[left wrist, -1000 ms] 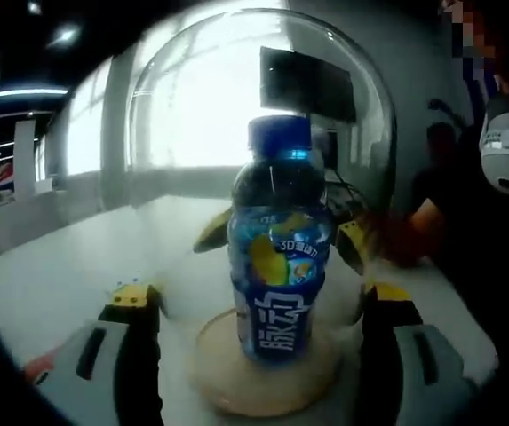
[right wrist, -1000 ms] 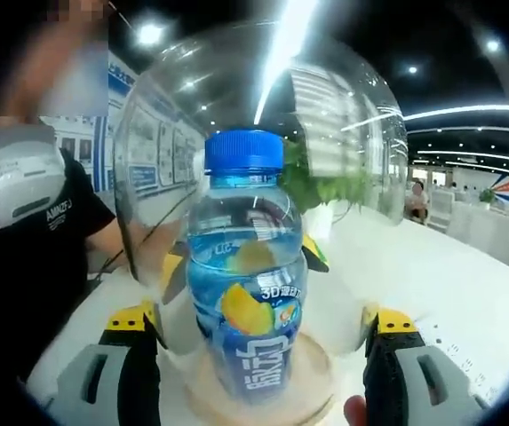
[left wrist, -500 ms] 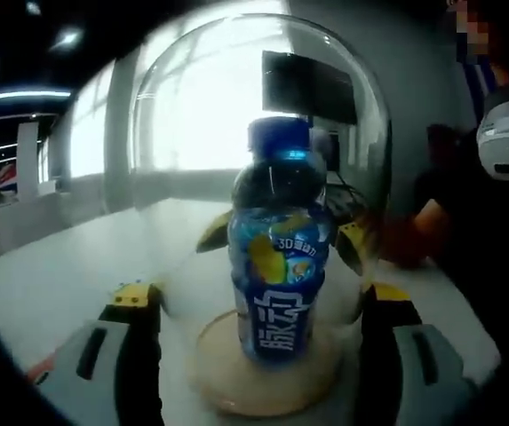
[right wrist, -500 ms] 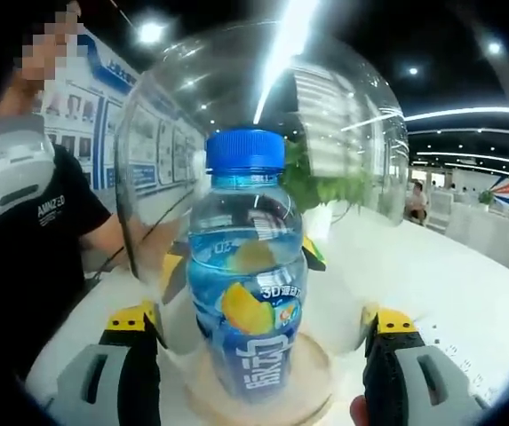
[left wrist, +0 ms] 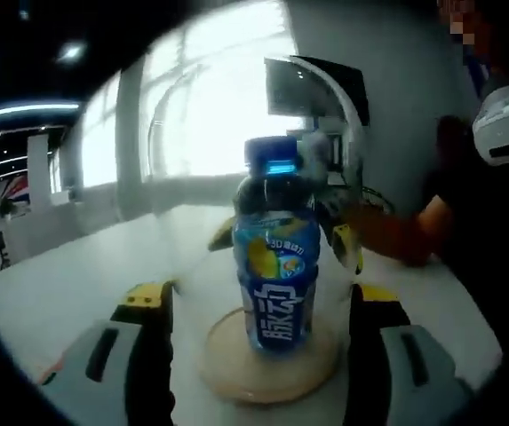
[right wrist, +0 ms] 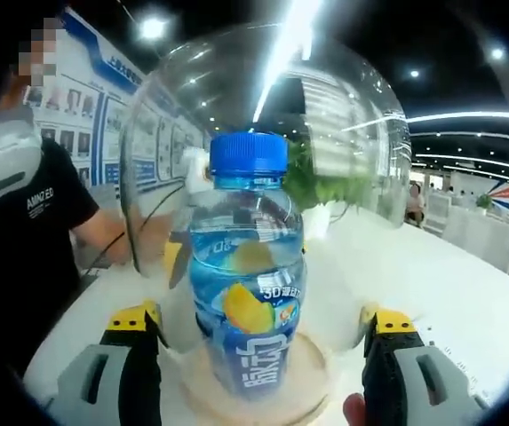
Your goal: Open the cover put in the Mizone put the cover back on
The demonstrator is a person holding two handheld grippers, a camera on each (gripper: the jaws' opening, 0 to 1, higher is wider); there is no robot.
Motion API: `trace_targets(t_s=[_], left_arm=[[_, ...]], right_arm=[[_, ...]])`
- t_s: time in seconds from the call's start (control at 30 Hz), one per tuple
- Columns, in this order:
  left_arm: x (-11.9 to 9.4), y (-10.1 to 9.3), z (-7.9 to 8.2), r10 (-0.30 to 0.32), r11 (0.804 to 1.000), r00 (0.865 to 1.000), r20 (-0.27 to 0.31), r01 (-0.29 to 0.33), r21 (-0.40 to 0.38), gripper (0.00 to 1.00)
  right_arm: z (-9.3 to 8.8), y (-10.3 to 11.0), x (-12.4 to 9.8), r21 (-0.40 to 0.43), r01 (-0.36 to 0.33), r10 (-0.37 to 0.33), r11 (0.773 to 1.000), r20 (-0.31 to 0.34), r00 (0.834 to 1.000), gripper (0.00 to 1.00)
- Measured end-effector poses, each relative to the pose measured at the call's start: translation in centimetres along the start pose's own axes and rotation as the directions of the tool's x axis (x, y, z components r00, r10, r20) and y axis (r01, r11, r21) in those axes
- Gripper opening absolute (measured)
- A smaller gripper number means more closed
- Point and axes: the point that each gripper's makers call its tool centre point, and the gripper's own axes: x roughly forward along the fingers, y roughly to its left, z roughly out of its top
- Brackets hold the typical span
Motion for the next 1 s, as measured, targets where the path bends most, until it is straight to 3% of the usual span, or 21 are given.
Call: trace_targets(t_s=[0.23, 0.37, 0.43, 0.63, 0.73, 0.87, 0.93, 1.0], left_arm=[[-1.6, -0.5, 0.8, 0.064, 0.998, 0.996, 0.063, -0.062, -0.034, 0.51], [-2.8, -0.7, 1.4, 0.109, 0.993, 0.982, 0.154, -0.102, -0.053, 0.41], [-3.2, -0.8, 1.1, 0.12, 0.988, 0.977, 0.175, -0.101, -0.113, 0.36], [-3.3, -1.6, 1.0, 0.147, 0.986, 0.975, 0.167, -0.13, -0.105, 0.31], [-3.8, -2.0, 1.0, 0.161, 0.98, 0.972, 0.171, -0.137, -0.141, 0.28], [-5.1, -1.1, 0.3, 0.224, 0.97, 0.962, 0.159, -0.204, -0.135, 0.27], [-5.8, -1.1, 0.6, 0.256, 0.96, 0.948, 0.19, -0.226, -0.167, 0.26], [-6.1, -1.6, 0.6, 0.261, 0.956, 0.944, 0.202, -0.224, -0.189, 0.26]], right_arm=[[0.0, 0.0, 0.0, -0.003, 0.004, -0.004, 1.0, -0.001, 1.0, 0.88], [0.0, -0.1, 0.0, -0.006, 0.006, -0.007, 1.0, -0.004, 1.0, 0.87], [0.0, -0.1, 0.0, -0.006, 0.007, -0.007, 1.0, -0.004, 1.0, 0.87], [0.0, -0.2, -0.1, -0.007, 0.011, -0.011, 1.0, -0.01, 1.0, 0.87], [0.0, -0.2, -0.1, -0.008, 0.011, -0.011, 1.0, -0.011, 1.0, 0.87], [-0.1, -0.2, -0.1, -0.01, 0.012, -0.012, 1.0, -0.013, 1.0, 0.87], [0.0, -0.2, -0.1, -0.011, 0.012, -0.012, 1.0, -0.011, 1.0, 0.87], [0.0, -0.2, -0.1, -0.011, 0.012, -0.012, 1.0, -0.01, 1.0, 0.87]])
